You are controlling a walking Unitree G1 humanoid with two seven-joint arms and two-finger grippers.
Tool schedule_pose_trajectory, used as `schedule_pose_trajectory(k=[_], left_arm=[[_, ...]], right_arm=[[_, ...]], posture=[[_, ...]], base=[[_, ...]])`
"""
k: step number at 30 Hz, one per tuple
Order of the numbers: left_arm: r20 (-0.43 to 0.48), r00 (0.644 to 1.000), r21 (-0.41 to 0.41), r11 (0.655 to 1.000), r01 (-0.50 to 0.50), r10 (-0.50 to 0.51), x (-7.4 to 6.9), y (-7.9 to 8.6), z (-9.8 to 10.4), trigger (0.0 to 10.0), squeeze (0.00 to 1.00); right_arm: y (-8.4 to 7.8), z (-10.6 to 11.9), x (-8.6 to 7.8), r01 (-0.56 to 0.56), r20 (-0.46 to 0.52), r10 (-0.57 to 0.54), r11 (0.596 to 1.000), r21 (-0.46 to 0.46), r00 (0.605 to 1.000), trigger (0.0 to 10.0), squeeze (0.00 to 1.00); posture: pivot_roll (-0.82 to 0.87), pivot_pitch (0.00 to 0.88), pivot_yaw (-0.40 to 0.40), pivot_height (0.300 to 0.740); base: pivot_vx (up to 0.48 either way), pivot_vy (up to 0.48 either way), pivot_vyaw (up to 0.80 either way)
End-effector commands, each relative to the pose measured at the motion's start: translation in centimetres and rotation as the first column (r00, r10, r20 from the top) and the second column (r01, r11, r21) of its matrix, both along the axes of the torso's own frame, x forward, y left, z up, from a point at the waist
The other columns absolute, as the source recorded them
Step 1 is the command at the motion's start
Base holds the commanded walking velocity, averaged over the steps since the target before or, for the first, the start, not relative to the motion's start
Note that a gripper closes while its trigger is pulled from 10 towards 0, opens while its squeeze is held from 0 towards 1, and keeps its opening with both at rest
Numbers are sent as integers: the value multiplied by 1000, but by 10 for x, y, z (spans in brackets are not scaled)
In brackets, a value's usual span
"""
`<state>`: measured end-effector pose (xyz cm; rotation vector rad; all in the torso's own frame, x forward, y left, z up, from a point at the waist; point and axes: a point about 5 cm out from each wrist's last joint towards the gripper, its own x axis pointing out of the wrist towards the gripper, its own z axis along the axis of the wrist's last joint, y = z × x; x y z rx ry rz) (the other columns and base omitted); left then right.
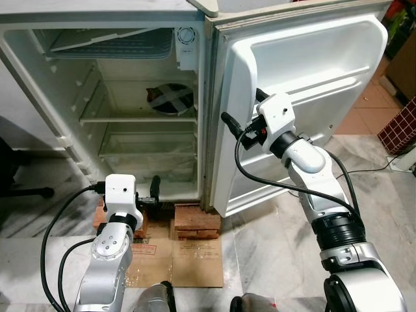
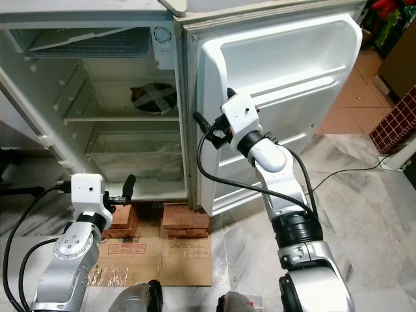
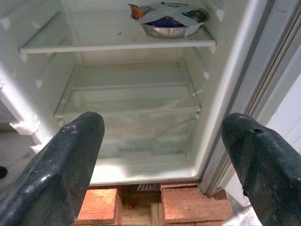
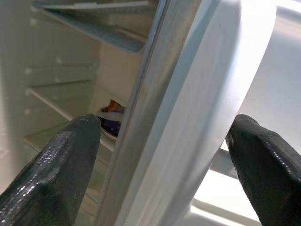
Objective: Restocking fridge
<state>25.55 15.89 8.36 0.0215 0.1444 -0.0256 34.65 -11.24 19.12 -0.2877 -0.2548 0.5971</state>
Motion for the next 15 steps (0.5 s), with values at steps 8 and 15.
schedule_pose_trajectory(k=[8,15], left_arm=[[19,1000,10,1000,-13,12,1,3,4,10000,0],[22,1000,10,1000,-11,11,0,3,5,10000,0]], right_arm=[[37,11,-14,-194,59,192,980,35,980,10000,0],[64,10,-39,-413,-42,428,890,193,903,10000,0]], posture=[[38,94,5,740],[35,92,8,740]], base=[[0,0,0],[0,0,0]])
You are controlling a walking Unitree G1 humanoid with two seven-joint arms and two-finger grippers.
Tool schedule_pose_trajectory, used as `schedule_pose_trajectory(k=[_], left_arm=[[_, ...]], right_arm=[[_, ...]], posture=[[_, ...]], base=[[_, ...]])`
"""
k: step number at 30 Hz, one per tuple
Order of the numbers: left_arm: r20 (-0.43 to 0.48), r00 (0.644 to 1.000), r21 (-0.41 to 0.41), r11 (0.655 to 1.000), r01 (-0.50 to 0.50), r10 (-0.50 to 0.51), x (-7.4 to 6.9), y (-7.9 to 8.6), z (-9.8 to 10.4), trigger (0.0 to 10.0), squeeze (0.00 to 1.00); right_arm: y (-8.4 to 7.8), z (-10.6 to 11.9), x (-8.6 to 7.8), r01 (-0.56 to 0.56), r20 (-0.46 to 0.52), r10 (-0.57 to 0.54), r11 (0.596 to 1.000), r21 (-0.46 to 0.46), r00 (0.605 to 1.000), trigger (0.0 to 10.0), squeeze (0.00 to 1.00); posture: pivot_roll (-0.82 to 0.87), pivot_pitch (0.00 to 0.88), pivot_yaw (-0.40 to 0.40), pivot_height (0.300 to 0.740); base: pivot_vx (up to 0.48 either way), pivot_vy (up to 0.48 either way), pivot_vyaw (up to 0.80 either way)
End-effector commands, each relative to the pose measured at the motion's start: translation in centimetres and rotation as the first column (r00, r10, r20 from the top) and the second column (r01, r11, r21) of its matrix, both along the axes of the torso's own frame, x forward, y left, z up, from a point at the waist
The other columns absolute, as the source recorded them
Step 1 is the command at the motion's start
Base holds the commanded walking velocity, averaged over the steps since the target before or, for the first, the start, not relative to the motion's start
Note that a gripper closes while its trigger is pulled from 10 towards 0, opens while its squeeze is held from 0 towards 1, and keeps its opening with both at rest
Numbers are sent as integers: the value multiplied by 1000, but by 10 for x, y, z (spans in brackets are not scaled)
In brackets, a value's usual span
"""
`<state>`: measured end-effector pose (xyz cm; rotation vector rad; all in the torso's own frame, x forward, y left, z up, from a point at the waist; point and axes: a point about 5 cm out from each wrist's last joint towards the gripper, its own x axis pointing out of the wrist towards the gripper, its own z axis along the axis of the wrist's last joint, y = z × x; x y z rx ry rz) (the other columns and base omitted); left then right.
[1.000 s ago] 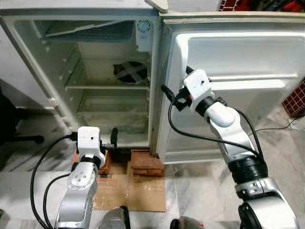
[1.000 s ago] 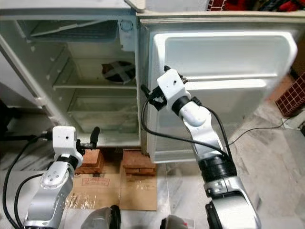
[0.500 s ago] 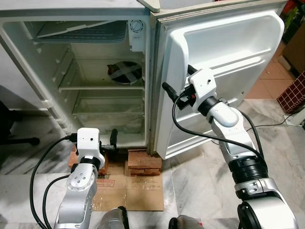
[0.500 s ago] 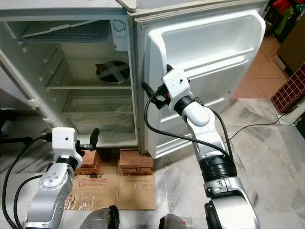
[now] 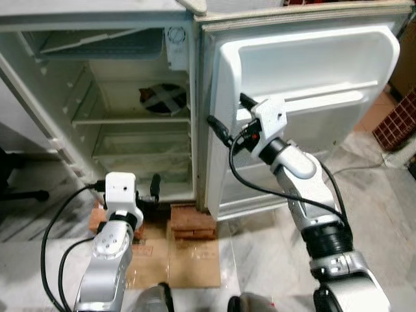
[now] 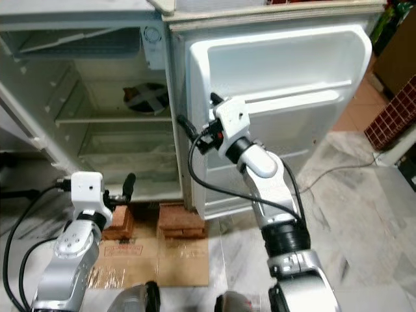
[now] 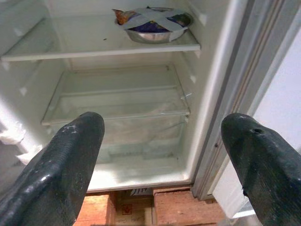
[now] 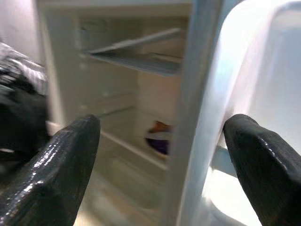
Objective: Restocking fridge
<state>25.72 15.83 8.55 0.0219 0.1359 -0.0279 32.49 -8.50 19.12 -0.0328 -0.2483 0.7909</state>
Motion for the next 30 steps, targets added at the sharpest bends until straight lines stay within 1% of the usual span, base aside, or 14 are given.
schedule_pose_trajectory(k=[1,7,10,13,17,18,19,21,23,24,26,27,28,30], left_arm=[[13,1000,10,1000,-12,12,-1,3,3,10000,0],[12,1000,12,1000,-4,3,-1,3,2,10000,0],[13,1000,15,1000,2,-2,1,3,3,10000,0],[13,1000,16,1000,4,-4,1,3,2,10000,0],[13,1000,16,1000,9,-9,3,2,2,10000,0],[13,1000,16,1000,11,-11,3,2,2,10000,0],[13,1000,15,1000,14,-14,5,1,2,10000,0],[13,1000,15,1000,15,-15,5,1,2,10000,0],[17,1000,14,1000,22,-22,7,-1,2,10000,0],[18,1000,13,1000,24,-24,8,-2,3,10000,0],[19,1000,12,1000,25,-25,8,-2,3,10000,0],[19,1000,12,1000,25,-25,8,-2,3,10000,0],[20,999,11,1000,25,-25,9,-2,3,10000,0],[20,1000,10,1000,24,-25,9,-2,3,10000,0]], right_arm=[[39,8,-21,-251,25,251,968,-3,968,10000,0],[43,-1,-36,-342,-23,342,939,-14,939,10000,0],[36,-1,-31,-236,38,240,968,-80,970,10000,0],[29,6,-28,-177,75,183,981,-77,980,10000,0],[8,32,-21,35,263,-3,992,-117,965,10000,0],[3,40,-18,95,310,-57,990,-107,949,10000,0],[-9,57,-15,218,408,-167,973,-81,897,10000,0],[-13,62,-14,251,435,-198,965,-69,879,10000,0],[-41,84,-6,442,516,-375,897,-7,770,10000,0],[-57,93,-4,534,555,-455,845,25,696,10000,0],[-69,99,-5,597,589,-500,802,37,635,10000,0],[-69,99,-5,597,589,-500,802,37,635,10000,0],[-80,100,-5,636,607,-520,771,31,601,10000,0],[-84,97,-5,647,600,-528,762,21,601,10000,0]], posture=[[35,92,8,740],[32,91,14,740],[28,88,18,740],[26,85,19,740],[16,83,23,740],[11,81,25,740],[5,77,27,740],[5,77,27,740],[2,74,29,740],[1,70,31,740],[1,70,31,740],[1,70,31,740],[-3,68,31,740],[-3,68,31,740]], base=[[0,0,0],[0,0,0],[0,0,0],[0,0,0],[0,0,0],[0,0,0],[0,0,0],[0,0,0],[0,0,0],[0,0,0],[0,0,0],[0,0,0],[0,0,0],[0,0,0]])
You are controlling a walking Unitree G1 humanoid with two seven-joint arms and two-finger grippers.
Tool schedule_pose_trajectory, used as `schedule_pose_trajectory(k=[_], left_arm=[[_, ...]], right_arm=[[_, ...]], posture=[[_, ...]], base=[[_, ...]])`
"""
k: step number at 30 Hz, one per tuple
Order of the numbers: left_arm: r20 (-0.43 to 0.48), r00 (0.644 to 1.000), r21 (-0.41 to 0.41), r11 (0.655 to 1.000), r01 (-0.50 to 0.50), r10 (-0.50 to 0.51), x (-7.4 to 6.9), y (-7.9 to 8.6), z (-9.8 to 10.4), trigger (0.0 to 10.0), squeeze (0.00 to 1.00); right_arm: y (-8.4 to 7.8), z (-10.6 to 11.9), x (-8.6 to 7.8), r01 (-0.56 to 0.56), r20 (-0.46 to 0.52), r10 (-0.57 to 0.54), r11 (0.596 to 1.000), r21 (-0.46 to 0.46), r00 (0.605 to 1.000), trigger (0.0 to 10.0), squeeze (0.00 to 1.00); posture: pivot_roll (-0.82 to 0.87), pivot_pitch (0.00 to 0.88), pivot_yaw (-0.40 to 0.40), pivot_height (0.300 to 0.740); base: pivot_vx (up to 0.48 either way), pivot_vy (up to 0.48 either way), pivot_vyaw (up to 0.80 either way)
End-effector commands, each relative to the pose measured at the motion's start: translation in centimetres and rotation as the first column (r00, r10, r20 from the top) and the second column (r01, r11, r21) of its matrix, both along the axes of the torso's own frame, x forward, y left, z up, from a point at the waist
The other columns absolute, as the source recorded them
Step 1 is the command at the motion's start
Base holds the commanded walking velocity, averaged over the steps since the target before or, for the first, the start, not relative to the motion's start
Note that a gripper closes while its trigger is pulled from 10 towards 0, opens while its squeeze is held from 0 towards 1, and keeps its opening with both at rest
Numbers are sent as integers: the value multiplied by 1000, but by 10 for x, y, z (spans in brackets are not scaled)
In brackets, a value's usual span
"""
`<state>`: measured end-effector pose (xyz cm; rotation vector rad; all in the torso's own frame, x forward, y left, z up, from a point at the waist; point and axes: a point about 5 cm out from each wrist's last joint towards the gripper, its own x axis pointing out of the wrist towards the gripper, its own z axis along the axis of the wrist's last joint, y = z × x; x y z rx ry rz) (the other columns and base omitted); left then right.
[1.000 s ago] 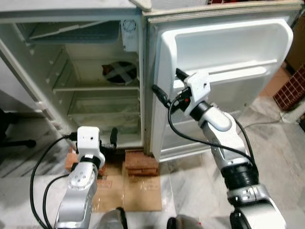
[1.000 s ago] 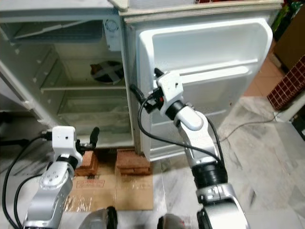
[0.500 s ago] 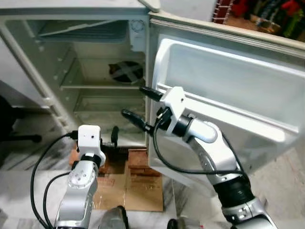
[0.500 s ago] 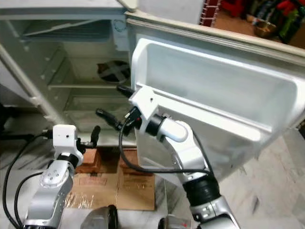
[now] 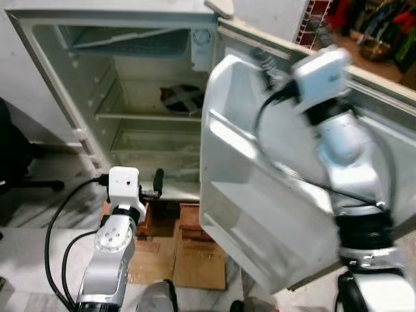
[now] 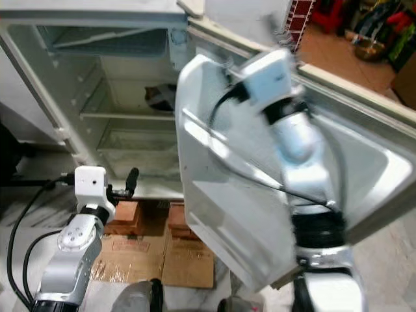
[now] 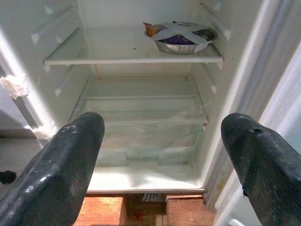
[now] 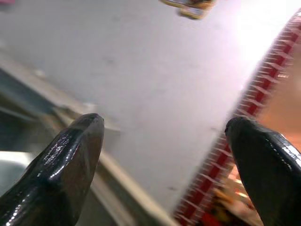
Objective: Restocking fridge
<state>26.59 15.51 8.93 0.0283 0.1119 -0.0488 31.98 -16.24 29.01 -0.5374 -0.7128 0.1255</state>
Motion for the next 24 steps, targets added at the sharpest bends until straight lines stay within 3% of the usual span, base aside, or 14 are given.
schedule_pose_trajectory(k=[1,5,9,10,14,21,24], left_arm=[[-4,1000,3,1000,2,-2,0,1,-1,10000,0],[-7,1000,0,1000,2,-2,0,0,-3,10000,0],[-8,1000,-2,1000,3,-3,-1,0,-3,10000,0],[-10,1000,0,1000,-3,3,-1,1,-4,10000,0],[-11,1000,13,1000,-21,21,-3,4,-4,10000,0],[-6,1000,14,1000,-12,12,-6,3,-4,10000,0],[-7,1000,11,1000,-5,5,-6,3,-5,10000,0]], right_arm=[[-15,-11,1,69,-29,-69,998,2,997,10000,0],[-26,-43,-1,97,-155,-96,995,-5,983,10000,0],[-32,-63,-2,121,-240,-112,992,21,964,10000,0],[-38,-78,-3,165,-306,-144,985,43,941,10000,0],[-49,-104,-10,275,-412,-195,951,144,890,10000,0],[-47,-133,-21,332,-511,-183,918,216,840,10000,0],[-43,-136,-22,332,-525,-176,918,218,832,10000,0]], posture=[[-7,68,29,740],[-12,73,25,740],[-10,73,23,740],[-8,75,21,740],[-4,78,18,740],[-1,78,17,740],[-3,79,18,740]], base=[[0,0,0],[0,0,0],[0,0,0],[0,0,0],[0,0,0],[0,-84,0],[0,-331,-652]])
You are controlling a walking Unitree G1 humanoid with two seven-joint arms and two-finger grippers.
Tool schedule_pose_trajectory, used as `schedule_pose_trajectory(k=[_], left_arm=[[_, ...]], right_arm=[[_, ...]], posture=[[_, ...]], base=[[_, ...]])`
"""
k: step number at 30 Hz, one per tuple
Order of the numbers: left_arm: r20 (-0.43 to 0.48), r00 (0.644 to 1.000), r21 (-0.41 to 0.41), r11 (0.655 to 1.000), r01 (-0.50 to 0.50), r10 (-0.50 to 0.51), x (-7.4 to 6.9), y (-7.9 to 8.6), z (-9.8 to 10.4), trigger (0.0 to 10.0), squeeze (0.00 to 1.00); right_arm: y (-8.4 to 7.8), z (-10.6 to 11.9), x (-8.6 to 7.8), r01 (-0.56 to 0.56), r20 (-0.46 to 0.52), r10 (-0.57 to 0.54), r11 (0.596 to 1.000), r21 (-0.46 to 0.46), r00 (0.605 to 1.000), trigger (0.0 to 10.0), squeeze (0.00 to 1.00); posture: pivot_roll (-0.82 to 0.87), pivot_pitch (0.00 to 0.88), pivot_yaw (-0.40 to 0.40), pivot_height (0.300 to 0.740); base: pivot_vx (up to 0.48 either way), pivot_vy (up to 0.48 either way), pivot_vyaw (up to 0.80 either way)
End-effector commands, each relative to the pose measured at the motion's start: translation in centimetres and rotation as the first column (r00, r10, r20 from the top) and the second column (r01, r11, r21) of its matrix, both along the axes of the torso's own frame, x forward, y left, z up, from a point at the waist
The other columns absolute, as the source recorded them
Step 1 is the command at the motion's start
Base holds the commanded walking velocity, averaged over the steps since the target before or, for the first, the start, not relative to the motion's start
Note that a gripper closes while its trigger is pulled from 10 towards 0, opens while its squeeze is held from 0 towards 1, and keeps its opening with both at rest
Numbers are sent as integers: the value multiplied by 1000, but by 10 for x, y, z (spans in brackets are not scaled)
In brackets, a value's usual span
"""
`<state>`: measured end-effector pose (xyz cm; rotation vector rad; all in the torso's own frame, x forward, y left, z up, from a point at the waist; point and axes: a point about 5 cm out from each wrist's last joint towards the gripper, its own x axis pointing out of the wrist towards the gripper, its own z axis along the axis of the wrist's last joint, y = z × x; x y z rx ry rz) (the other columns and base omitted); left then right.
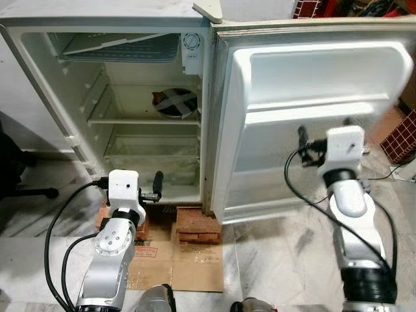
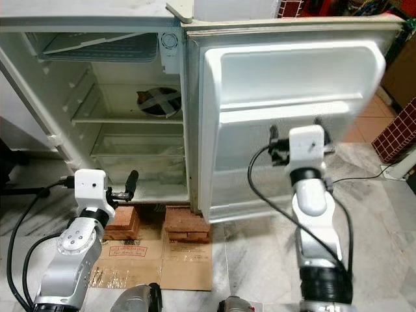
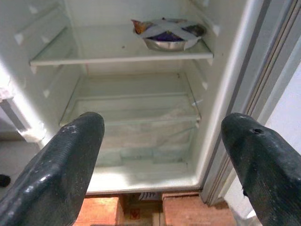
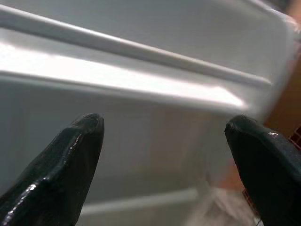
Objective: Restocking fridge
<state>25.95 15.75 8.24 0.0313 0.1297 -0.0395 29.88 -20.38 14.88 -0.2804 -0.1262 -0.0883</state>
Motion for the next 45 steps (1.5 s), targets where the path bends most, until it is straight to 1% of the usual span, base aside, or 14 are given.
schedule_pose_trajectory(k=[1,3,7,17,25,39,45], left_arm=[[11,1000,7,1000,4,-4,0,0,2,10000,0],[10,1000,9,1000,7,-7,0,0,2,10000,0],[5,1000,6,1000,10,-10,-2,-1,0,10000,0],[-3,1000,7,1000,10,-10,-4,0,-1,10000,0],[-5,1000,8,1000,-4,4,-4,3,0,10000,0],[-3,1000,5,1000,-14,14,-4,2,0,10000,0],[-6,999,4,999,-38,38,-4,5,0,10000,0]], right_arm=[[-2,5,-1,9,14,-9,1000,0,1000,10000,0],[-1,5,-2,11,21,-11,1000,1,1000,10000,0],[-3,1,-3,16,-4,-16,999,28,1000,10000,0],[0,-4,-4,9,-24,-7,999,49,1000,10000,0],[3,-11,-5,-3,-50,7,998,70,999,10000,0],[10,-11,0,-51,-57,57,994,96,997,10000,0],[23,-20,0,-125,-102,141,981,147,985,10000,0]], posture=[[-3,79,18,740],[-5,79,19,740],[-3,74,16,740],[3,77,20,740],[9,83,22,740],[12,80,15,740],[12,83,17,740]], base=[[0,-379,-800],[0,-382,-600],[0,-383,0],[0,-325,0],[0,0,0],[0,0,0],[0,0,0]])
